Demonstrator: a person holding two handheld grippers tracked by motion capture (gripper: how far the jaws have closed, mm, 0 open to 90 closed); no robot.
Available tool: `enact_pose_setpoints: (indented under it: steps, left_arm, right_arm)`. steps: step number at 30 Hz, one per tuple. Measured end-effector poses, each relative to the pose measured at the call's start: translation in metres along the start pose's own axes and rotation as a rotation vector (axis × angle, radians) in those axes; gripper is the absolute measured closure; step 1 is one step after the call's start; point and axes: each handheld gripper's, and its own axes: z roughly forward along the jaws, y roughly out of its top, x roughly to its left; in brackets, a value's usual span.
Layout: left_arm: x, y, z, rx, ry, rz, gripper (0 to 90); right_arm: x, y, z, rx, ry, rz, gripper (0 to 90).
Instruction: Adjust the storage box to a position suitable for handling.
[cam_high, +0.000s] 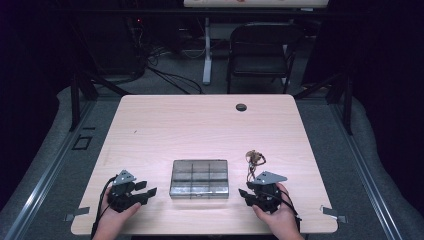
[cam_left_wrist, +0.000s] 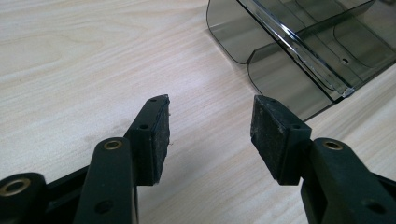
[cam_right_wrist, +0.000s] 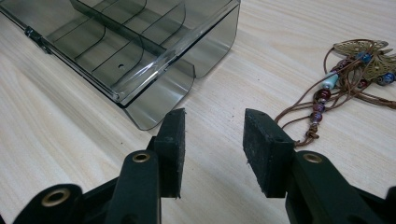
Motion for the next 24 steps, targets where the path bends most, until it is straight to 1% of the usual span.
enact_pose_setpoints:
  steps: [1, 3, 4, 5, 7, 8, 9, 10, 11, 12, 14, 15, 16, 17, 18, 19, 20, 21, 22, 24]
  left_arm:
    - [0.000, 0.001, -0.001, 0.009, -0.003, 0.012, 47.4]
    - [-0.001, 0.002, 0.000, 0.008, -0.002, 0.018, 47.4]
    - [-0.001, 0.002, 0.000, 0.008, -0.002, 0.018, 47.5]
    - [-0.002, 0.002, 0.000, -0.001, 0.000, 0.026, 47.5]
    - [-0.004, 0.003, 0.000, -0.005, -0.001, 0.029, 47.7]
    - [-0.004, 0.003, 0.000, -0.006, 0.000, 0.037, 47.7]
    - [-0.004, 0.003, 0.000, -0.005, -0.002, 0.036, 47.8]
    - [-0.004, 0.003, 0.000, -0.005, -0.002, 0.036, 47.8]
    - [-0.005, 0.002, 0.000, -0.004, 0.006, 0.037, 48.0]
    - [-0.005, 0.002, 0.000, -0.005, 0.003, 0.037, 48.0]
    - [-0.005, 0.002, -0.001, -0.006, 0.001, 0.037, 48.1]
    - [-0.005, 0.002, -0.001, -0.006, 0.001, 0.037, 48.2]
    - [-0.004, 0.001, -0.002, -0.006, 0.002, 0.034, 48.2]
    - [-0.005, 0.001, -0.003, -0.007, 0.003, 0.032, 48.2]
    - [-0.004, 0.001, -0.003, -0.009, 0.003, 0.033, 48.3]
    - [-0.004, 0.000, -0.003, -0.009, 0.003, 0.032, 48.3]
    - [-0.005, 0.000, -0.003, -0.012, 0.012, 0.030, 48.3]
    - [-0.005, 0.000, -0.003, -0.012, 0.012, 0.030, 48.3]
    - [-0.005, 0.000, -0.004, -0.011, 0.013, 0.031, 48.3]
    - [-0.005, -0.001, -0.004, -0.009, 0.005, 0.034, 48.3]
  right_arm:
    - [0.000, 0.000, 0.000, 0.000, -0.001, -0.002, 59.3]
    - [0.001, 0.000, -0.001, -0.001, -0.001, -0.009, 60.4]
    - [0.003, -0.001, -0.002, -0.011, -0.018, -0.009, 60.8]
    - [0.003, -0.001, -0.002, -0.011, -0.019, -0.015, 61.9]
    - [0.006, -0.001, -0.003, -0.018, -0.019, -0.019, 63.8]
    - [0.006, -0.001, -0.004, -0.018, -0.019, -0.022, 64.5]
    - [0.008, 0.000, -0.004, -0.019, -0.014, -0.024, 67.0]
    - [0.008, 0.000, -0.004, -0.019, -0.014, -0.024, 67.0]
    - [0.012, 0.001, -0.004, -0.018, -0.003, -0.031, 71.5]
    - [0.014, 0.002, -0.005, -0.010, 0.006, -0.044, 73.1]
    - [0.018, 0.002, -0.005, -0.015, 0.019, -0.053, 75.7]
    - [0.018, 0.002, -0.005, -0.015, 0.019, -0.053, 75.7]
    - [0.023, 0.003, -0.006, -0.018, 0.028, -0.060, 78.3]
    - [0.025, 0.003, -0.007, -0.015, 0.038, -0.063, 78.7]
    - [0.027, 0.004, -0.007, -0.020, 0.033, -0.075, 80.3]
    - [0.029, 0.004, -0.008, -0.025, 0.039, -0.083, 81.0]
    - [0.029, 0.005, -0.008, -0.025, 0.046, -0.091, 82.4]
    - [0.029, 0.005, -0.008, -0.025, 0.046, -0.091, 82.4]
    - [0.029, 0.005, -0.007, -0.021, 0.053, -0.087, 84.2]
    - [0.028, 0.005, -0.007, -0.019, 0.059, -0.081, 85.9]
